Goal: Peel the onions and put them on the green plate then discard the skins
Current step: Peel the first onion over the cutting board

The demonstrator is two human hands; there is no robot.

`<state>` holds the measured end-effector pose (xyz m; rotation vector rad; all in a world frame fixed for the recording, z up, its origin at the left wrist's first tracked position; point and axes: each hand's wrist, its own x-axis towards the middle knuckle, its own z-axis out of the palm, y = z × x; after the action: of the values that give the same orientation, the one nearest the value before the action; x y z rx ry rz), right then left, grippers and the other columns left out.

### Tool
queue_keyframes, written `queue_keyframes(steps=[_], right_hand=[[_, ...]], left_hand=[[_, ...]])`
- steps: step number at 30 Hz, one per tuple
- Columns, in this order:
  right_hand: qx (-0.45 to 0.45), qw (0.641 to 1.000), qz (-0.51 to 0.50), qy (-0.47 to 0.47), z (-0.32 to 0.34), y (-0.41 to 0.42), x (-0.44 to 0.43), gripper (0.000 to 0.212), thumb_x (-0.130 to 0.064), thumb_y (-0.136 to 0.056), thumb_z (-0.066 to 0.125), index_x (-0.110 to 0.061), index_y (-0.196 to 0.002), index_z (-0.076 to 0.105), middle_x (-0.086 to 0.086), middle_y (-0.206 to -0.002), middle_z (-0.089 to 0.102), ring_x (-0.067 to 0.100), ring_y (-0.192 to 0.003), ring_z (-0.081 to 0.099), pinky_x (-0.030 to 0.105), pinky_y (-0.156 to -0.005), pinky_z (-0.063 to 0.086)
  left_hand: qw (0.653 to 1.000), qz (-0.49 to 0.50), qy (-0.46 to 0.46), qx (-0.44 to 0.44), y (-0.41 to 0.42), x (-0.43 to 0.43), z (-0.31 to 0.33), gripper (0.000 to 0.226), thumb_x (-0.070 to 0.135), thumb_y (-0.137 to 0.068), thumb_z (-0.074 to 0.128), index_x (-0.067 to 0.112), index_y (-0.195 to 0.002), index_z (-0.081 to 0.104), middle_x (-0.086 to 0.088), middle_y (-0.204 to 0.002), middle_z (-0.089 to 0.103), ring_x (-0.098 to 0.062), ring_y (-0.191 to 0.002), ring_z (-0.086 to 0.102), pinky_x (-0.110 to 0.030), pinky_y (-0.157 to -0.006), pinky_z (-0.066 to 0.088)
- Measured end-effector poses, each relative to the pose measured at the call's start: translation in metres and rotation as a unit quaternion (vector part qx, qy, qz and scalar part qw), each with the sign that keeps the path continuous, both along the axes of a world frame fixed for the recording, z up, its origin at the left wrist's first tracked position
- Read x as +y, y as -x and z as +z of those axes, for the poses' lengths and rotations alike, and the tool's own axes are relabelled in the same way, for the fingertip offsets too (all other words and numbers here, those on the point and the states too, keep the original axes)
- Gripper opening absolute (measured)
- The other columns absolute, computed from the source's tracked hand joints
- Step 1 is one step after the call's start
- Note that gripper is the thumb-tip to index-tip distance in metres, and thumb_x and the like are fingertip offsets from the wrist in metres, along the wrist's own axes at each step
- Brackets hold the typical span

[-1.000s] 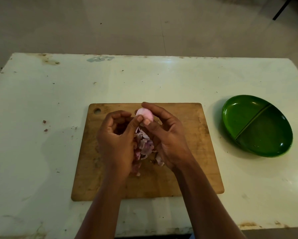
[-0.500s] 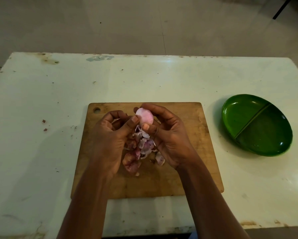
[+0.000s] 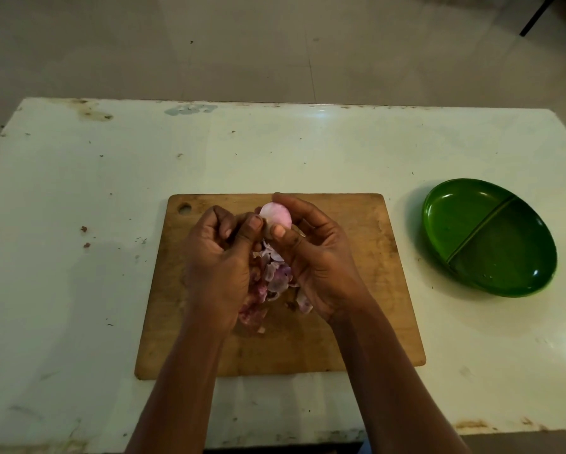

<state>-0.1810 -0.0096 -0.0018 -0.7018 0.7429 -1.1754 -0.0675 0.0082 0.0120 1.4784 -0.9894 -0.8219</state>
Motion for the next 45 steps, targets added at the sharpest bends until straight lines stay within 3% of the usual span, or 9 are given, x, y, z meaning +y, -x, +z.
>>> queue_keyframes(steps=[6, 8, 13, 19, 29, 34, 39, 42, 45], right_hand=[[0.012, 0.995, -0.085, -0.053, -0.005, 0.006, -0.004, 0.045, -0.009, -0.065, 0.073, -0.012, -0.109, 0.066, 0.009, -0.111, 0.069, 0.026, -0.11, 0.064, 0.032, -0.085, 0.056], [-0.018, 0.994, -0.089, -0.066, -0.003, 0.007, -0.006, 0.047, -0.013, -0.061, 0.076, -0.013, -0.108, 0.067, 0.014, -0.117, 0.067, 0.027, -0.109, 0.064, 0.029, -0.083, 0.056], [-0.079, 0.992, -0.058, -0.073, 0.001, 0.007, -0.005, 0.045, -0.004, -0.067, 0.068, -0.006, -0.112, 0.063, 0.01, -0.106, 0.071, 0.024, -0.102, 0.067, 0.026, -0.08, 0.058], [-0.117, 0.99, -0.03, -0.07, 0.002, 0.007, -0.006, 0.048, -0.01, -0.055, 0.076, -0.009, -0.102, 0.069, 0.011, -0.1, 0.072, 0.022, -0.093, 0.07, 0.026, -0.073, 0.058], [-0.022, 0.999, 0.018, -0.02, -0.006, 0.009, -0.005, 0.053, -0.009, -0.059, 0.082, -0.009, -0.109, 0.067, 0.016, -0.117, 0.064, 0.028, -0.107, 0.063, 0.032, -0.081, 0.056], [0.039, 0.999, 0.017, 0.011, -0.007, 0.01, -0.004, 0.043, 0.002, -0.068, 0.077, -0.011, -0.107, 0.066, 0.008, -0.11, 0.068, 0.024, -0.105, 0.065, 0.036, -0.086, 0.056], [0.052, 0.999, -0.013, 0.0, -0.008, 0.008, -0.004, 0.048, -0.005, -0.064, 0.079, -0.009, -0.11, 0.065, 0.012, -0.111, 0.068, 0.031, -0.108, 0.063, 0.048, -0.093, 0.052], [0.023, 0.998, -0.05, -0.037, -0.005, 0.008, -0.005, 0.045, -0.013, -0.064, 0.076, -0.009, -0.108, 0.066, 0.01, -0.107, 0.068, 0.026, -0.101, 0.065, 0.037, -0.085, 0.056], [-0.012, 0.994, -0.077, -0.076, -0.001, 0.009, -0.006, 0.029, -0.026, -0.068, 0.07, -0.012, -0.094, 0.071, 0.002, -0.09, 0.071, 0.016, -0.084, 0.066, 0.026, -0.073, 0.057]], left_hand=[[0.998, -0.017, 0.039, 0.039, 0.0, 0.0, 0.0, 0.026, 0.003, -0.087, 0.062, 0.019, -0.072, 0.048, -0.001, -0.07, 0.059, -0.008, -0.065, 0.06, -0.018, -0.064, 0.051], [0.998, -0.026, 0.045, 0.04, 0.0, 0.0, 0.002, 0.021, 0.003, -0.084, 0.065, 0.022, -0.085, 0.057, 0.002, -0.079, 0.066, -0.006, -0.072, 0.065, -0.018, -0.066, 0.052], [0.997, -0.062, 0.041, 0.036, 0.001, 0.002, 0.005, 0.046, 0.002, -0.084, 0.066, 0.023, -0.122, 0.052, 0.003, -0.108, 0.069, -0.006, -0.099, 0.067, -0.018, -0.076, 0.054], [0.997, -0.032, 0.066, -0.023, 0.005, 0.002, 0.008, 0.032, 0.011, -0.075, 0.075, 0.033, -0.092, 0.06, 0.032, -0.08, 0.067, 0.003, -0.083, 0.067, -0.01, -0.067, 0.05], [0.999, -0.013, 0.031, 0.032, -0.002, 0.0, 0.002, 0.025, 0.008, -0.073, 0.074, 0.026, -0.083, 0.059, 0.018, -0.071, 0.068, 0.001, -0.074, 0.067, -0.011, -0.062, 0.05], [0.997, -0.017, 0.03, -0.07, 0.004, 0.002, -0.003, 0.034, 0.001, -0.085, 0.064, 0.024, -0.071, 0.044, 0.006, -0.07, 0.053, 0.005, -0.066, 0.055, -0.007, -0.059, 0.046], [0.992, -0.034, 0.04, -0.114, 0.015, 0.006, 0.001, 0.02, 0.003, -0.092, 0.055, 0.016, -0.077, 0.049, 0.003, -0.068, 0.05, 0.006, -0.066, 0.051, -0.006, -0.058, 0.043], [0.993, -0.024, 0.09, -0.076, 0.014, 0.004, -0.002, 0.033, -0.005, -0.092, 0.052, 0.021, -0.073, 0.043, 0.003, -0.067, 0.048, -0.001, -0.067, 0.051, -0.01, -0.062, 0.045], [0.99, -0.02, 0.138, -0.003, 0.009, 0.001, -0.006, 0.016, -0.005, -0.09, 0.044, 0.01, -0.085, 0.045, -0.004, -0.072, 0.055, -0.009, -0.069, 0.057, -0.02, -0.067, 0.049]])
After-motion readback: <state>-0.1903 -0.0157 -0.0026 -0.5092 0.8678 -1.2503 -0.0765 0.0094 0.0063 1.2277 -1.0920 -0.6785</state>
